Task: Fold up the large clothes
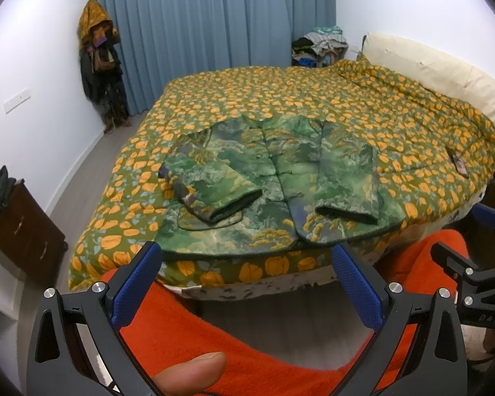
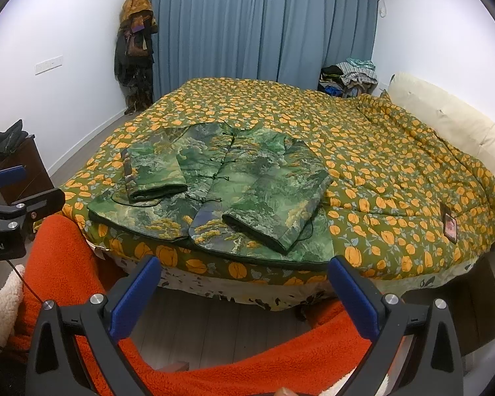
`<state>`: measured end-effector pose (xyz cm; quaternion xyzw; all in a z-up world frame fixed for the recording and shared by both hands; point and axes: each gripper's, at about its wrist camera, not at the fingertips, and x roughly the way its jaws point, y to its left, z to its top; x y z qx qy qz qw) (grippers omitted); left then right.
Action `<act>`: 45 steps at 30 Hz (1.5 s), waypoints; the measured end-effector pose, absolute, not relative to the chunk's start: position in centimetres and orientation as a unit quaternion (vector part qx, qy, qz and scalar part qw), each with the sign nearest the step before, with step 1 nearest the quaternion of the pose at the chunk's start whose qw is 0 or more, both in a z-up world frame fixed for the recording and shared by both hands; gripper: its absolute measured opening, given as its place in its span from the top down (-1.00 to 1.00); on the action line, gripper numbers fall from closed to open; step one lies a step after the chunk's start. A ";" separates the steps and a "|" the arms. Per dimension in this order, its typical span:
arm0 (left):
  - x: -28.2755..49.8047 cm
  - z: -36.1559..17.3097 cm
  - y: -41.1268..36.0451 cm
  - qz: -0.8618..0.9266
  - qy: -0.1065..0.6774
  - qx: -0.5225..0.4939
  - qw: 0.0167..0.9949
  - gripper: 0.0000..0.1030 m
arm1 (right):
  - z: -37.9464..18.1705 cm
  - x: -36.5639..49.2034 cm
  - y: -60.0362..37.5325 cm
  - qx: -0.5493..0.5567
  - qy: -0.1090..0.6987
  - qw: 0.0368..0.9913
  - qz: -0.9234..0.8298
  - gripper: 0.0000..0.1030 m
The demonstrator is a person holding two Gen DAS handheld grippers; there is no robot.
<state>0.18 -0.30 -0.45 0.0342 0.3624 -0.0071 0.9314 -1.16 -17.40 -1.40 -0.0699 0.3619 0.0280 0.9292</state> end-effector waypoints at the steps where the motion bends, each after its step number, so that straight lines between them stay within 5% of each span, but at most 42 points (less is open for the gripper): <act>1: 0.1 -0.5 -0.4 -0.007 0.363 0.035 0.931 -0.99 | -1.3 -1.2 -17.3 -0.069 0.363 0.929 0.028 -1.00; 45: -0.3 -1.2 -0.6 -0.003 0.370 0.046 0.928 -0.99 | -2.3 -1.1 -17.3 -0.075 0.367 0.927 0.032 -1.00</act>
